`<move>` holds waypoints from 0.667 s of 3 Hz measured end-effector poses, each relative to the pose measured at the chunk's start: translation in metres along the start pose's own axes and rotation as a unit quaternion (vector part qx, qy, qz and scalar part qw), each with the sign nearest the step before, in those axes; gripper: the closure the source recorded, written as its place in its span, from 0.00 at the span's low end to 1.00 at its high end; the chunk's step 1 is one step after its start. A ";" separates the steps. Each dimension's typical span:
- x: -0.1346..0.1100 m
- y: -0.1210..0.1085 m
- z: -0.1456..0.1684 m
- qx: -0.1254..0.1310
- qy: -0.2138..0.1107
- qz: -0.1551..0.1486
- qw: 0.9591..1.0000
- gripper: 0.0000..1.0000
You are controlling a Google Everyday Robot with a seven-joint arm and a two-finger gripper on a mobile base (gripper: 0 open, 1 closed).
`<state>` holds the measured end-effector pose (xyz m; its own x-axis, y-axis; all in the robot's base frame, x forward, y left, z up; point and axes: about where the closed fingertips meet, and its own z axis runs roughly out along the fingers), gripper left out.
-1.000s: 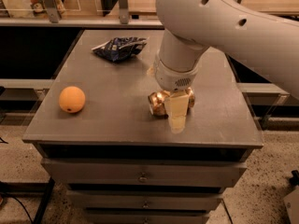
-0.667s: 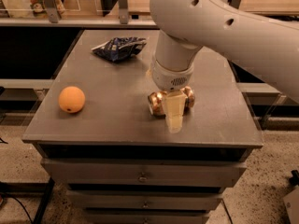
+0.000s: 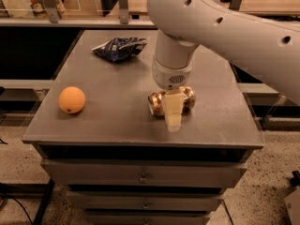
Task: Place orange can upright
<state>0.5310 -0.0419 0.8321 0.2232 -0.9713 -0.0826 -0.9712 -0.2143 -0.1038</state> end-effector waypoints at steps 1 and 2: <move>0.002 -0.002 0.002 -0.003 0.002 0.012 1.000 0.17; 0.004 -0.004 0.003 -0.005 0.002 0.023 1.000 0.41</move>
Offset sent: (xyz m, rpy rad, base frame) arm 0.0073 -0.0067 -0.0039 -0.0045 0.0232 -0.0699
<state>0.5358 -0.0451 0.8293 0.1787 -0.9804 -0.0825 -0.9811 -0.1712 -0.0906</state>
